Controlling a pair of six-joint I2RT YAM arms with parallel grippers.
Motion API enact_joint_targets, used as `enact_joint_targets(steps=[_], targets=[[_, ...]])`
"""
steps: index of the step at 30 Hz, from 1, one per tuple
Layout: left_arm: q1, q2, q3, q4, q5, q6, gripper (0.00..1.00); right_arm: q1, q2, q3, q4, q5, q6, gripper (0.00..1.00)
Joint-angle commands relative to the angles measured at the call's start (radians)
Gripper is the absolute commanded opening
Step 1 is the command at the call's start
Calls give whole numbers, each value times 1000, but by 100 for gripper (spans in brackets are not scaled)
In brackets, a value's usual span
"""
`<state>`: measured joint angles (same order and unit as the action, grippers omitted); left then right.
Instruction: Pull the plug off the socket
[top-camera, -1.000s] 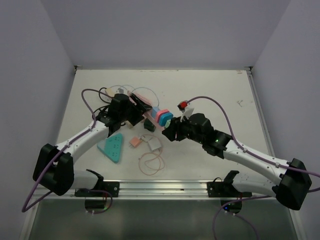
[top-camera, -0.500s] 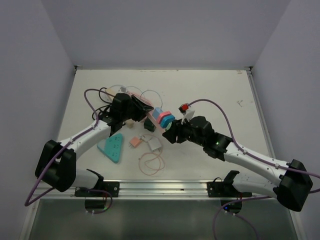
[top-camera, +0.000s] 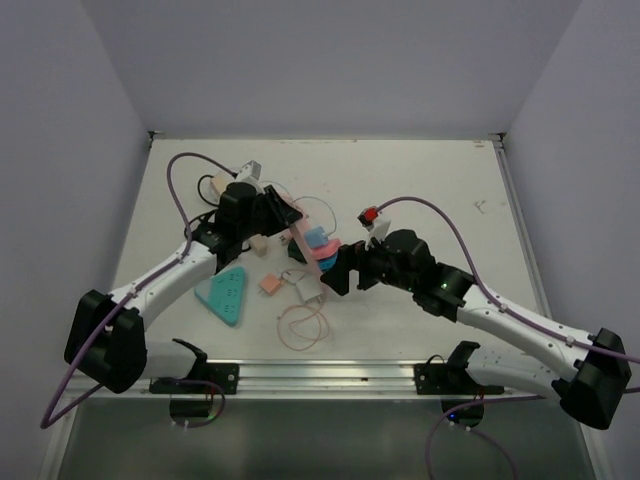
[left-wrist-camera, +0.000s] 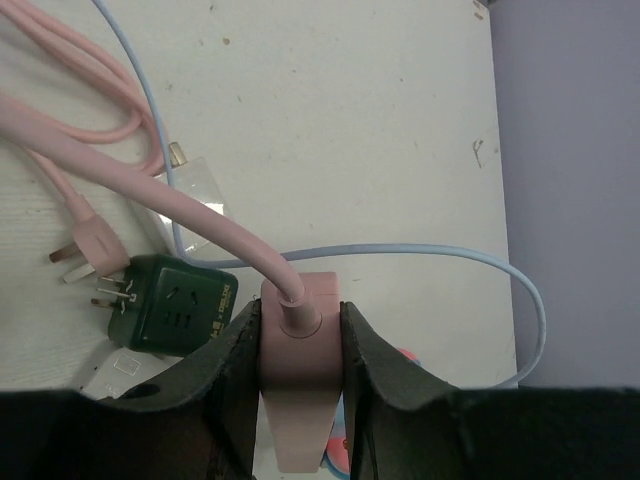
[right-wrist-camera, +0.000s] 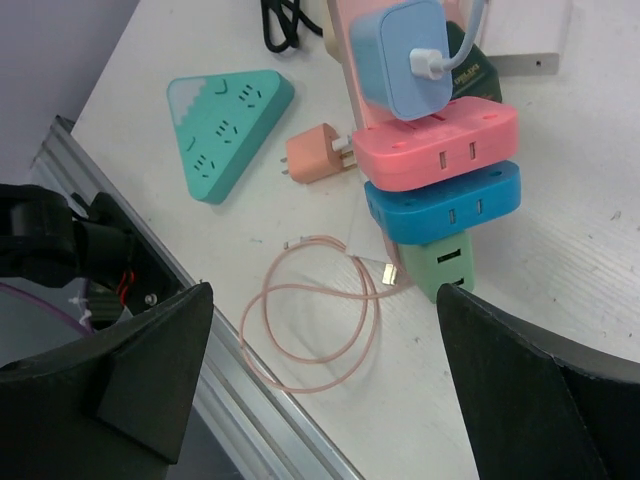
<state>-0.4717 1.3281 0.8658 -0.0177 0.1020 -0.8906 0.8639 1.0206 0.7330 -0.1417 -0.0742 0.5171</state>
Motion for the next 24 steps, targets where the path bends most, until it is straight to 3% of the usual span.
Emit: enact_joint_targets(steps=[1, 7, 15, 24], targets=[[-1, -86, 84, 105, 50, 128, 0, 3, -7, 98, -79, 5, -31, 97], [-1, -115, 95, 108, 160, 208, 0, 1, 62, 183, -99, 89, -55, 94], [-2, -153, 85, 67, 203, 242, 0, -11, 165, 275, -107, 154, -130, 93], [-10, -182, 78, 51, 197, 240, 0, -11, 253, 322, -47, 33, -141, 74]])
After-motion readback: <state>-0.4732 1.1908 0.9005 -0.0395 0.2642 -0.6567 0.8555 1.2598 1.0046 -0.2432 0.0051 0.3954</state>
